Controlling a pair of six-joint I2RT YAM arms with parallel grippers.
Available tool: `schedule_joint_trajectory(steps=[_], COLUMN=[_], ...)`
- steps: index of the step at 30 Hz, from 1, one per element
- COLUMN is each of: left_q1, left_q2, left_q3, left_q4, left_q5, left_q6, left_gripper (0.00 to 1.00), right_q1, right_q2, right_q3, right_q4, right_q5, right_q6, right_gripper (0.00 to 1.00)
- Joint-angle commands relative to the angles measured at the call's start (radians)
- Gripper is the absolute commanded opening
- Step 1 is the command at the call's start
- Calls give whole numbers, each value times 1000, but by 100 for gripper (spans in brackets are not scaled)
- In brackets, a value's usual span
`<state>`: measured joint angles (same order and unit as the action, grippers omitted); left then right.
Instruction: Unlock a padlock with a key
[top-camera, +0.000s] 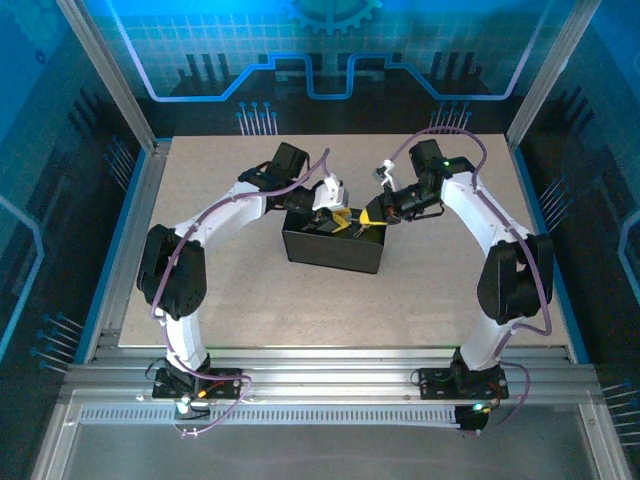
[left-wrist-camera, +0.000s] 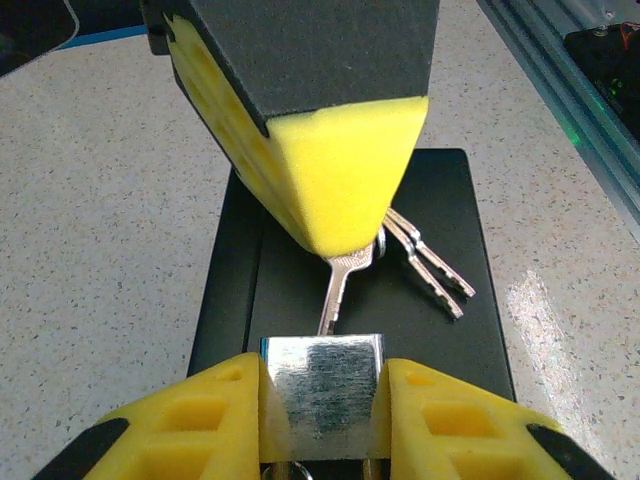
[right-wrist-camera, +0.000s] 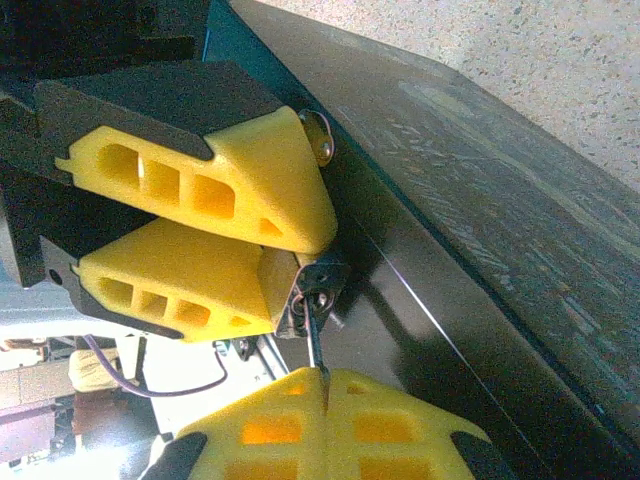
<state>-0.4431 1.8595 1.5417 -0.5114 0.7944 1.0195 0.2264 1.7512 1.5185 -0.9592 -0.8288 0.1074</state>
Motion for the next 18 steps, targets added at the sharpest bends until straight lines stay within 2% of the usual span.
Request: schedule_joint_trajectory(steps=[1,18], left_q1=[8,3], left_q2=[-29,-40], left_q3=[8,5], left_q4=[-18,-27], left_q5=[59,89], left_q6=[18,29], left_gripper=[0,0], right_q1=[25,42], right_q2=[16,40], right_q3=[19,52], right_q4=[-7,12], right_q5=[-14,-21], right_q6=[-8,16], right_gripper=[0,0])
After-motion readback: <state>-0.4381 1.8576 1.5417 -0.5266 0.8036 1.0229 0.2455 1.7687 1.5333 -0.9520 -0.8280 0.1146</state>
